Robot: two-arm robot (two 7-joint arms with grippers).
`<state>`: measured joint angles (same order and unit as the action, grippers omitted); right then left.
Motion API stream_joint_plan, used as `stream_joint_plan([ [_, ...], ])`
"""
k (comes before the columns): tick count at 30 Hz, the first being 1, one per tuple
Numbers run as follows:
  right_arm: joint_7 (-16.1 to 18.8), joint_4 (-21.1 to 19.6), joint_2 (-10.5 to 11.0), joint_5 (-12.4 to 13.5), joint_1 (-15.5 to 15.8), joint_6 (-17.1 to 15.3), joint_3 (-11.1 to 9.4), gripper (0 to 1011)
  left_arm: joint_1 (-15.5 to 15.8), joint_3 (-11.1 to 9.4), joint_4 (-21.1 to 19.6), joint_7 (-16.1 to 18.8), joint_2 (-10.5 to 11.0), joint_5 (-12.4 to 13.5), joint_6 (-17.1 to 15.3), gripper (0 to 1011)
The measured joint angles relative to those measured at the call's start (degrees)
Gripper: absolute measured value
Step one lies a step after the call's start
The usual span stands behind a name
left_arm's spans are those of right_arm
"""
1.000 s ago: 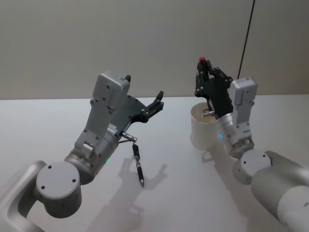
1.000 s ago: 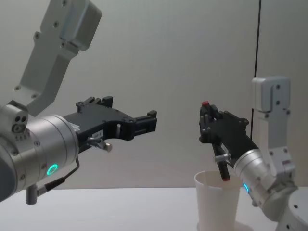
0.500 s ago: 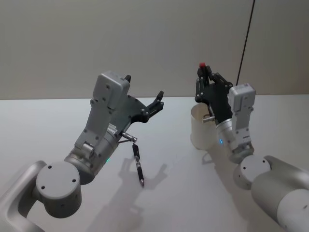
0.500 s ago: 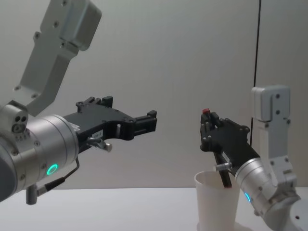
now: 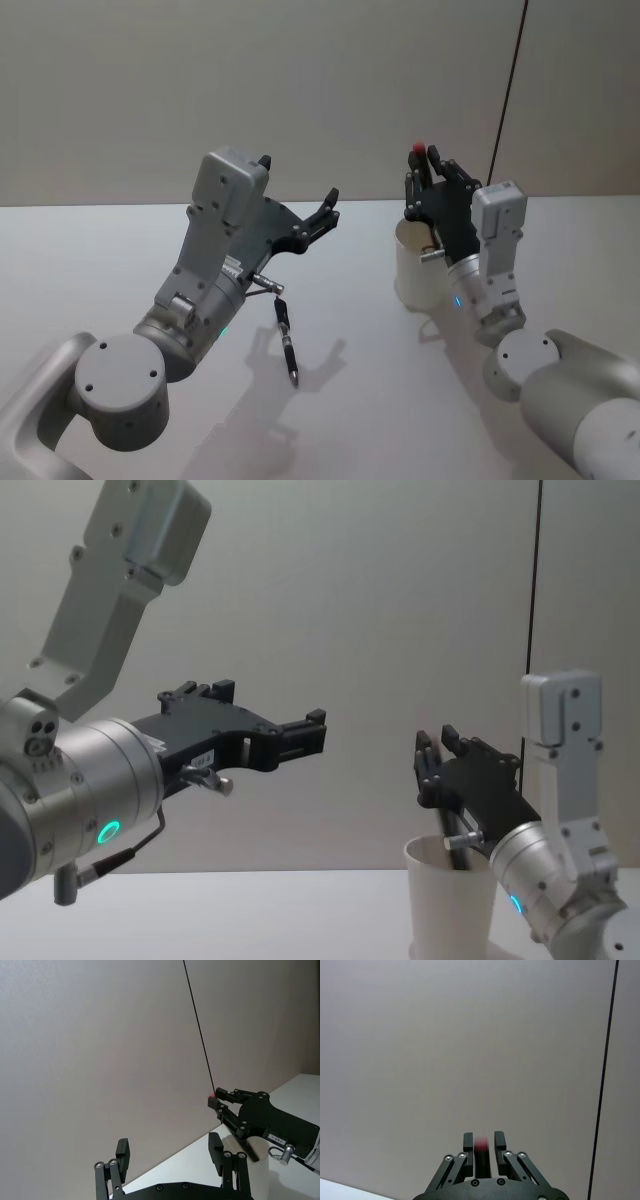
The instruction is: Place the pen into the pen holder.
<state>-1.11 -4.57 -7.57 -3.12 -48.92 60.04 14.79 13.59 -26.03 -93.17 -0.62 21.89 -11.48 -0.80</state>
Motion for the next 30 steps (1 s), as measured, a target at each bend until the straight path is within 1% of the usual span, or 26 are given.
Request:
stream_joint_plan([
  [1,-0.05,0.01,-0.01,-0.03,0.02,-0.02,0.0,226,0.0,0.0,0.0,0.0,0.0,0.0,0.0,999],
  [2,-0.15,0.04,-0.03,-0.09,0.06,-0.06,0.0,280,0.0,0.0,0.0,0.0,0.0,0.0,0.0,1000],
  [5,-0.33,0.1,-0.07,-0.28,0.15,-0.16,-0.01,378,0.0,0.0,0.0,0.0,0.0,0.0,0.0,1000],
  [6,-0.33,0.1,-0.07,-0.28,0.15,-0.16,-0.01,378,0.0,0.0,0.0,0.0,0.0,0.0,0.0,1000],
  [9,-0.54,0.15,-0.11,-0.49,0.22,-0.25,-0.02,496,0.0,0.0,0.0,0.0,0.0,0.0,0.0,1000],
  [10,-0.57,0.16,-0.11,-0.52,0.24,-0.27,-0.03,506,0.0,0.0,0.0,0.0,0.0,0.0,0.0,1000],
  [12,-0.66,0.17,-0.12,-0.6,0.27,-0.32,-0.03,576,0.0,0.0,0.0,0.0,0.0,0.0,0.0,1000],
  [13,-0.7,0.17,-0.12,-0.64,0.29,-0.34,-0.04,591,0.0,0.0,0.0,0.0,0.0,0.0,0.0,999],
  [16,-0.92,0.19,-0.13,-0.91,0.35,-0.4,-0.06,717,0.0,0.0,0.0,0.0,0.0,0.0,0.0,1000],
  [18,-1.02,0.19,-0.11,-0.99,0.38,-0.41,-0.13,756,0.0,0.0,0.0,0.0,0.0,0.0,0.0,1000],
  [20,-1.05,0.19,-0.09,-1.03,0.38,-0.42,-0.19,832,0.0,0.0,0.0,0.0,0.0,0.0,0.0,1000],
  [21,-1.06,0.19,-0.06,-1.06,0.39,-0.45,-0.27,839,0.0,0.0,0.0,0.0,0.0,0.0,0.0,999],
  [22,-1.06,0.18,-0.05,-1.07,0.39,-0.5,-0.32,882,0.0,0.0,0.0,0.0,0.0,0.0,0.0,999],
  [23,-1.06,0.18,-0.05,-1.07,0.39,-0.5,-0.32,882,0.0,0.0,0.0,0.0,0.0,0.0,0.0,1000],
  [24,-1.05,0.16,-0.01,-1.07,0.39,-0.66,-0.48,932,0.0,0.0,0.0,0.0,0.0,0.0,0.0,1000],
  [25,-1.04,0.15,0.01,-1.07,0.38,-0.72,-0.53,947,0.0,0.0,0.0,0.0,0.0,0.0,0.0,1000],
  [26,-0.91,0.08,0.07,-1.06,0.38,-1.03,-0.72,992,0.0,0.0,0.0,0.0,0.0,0.0,0.0,1000],
  [30,-0.23,-0.27,0.24,-0.74,0.3,-2.08,-1.32,1002,0.0,0.0,0.0,0.0,0.0,0.0,0.0,999],
])
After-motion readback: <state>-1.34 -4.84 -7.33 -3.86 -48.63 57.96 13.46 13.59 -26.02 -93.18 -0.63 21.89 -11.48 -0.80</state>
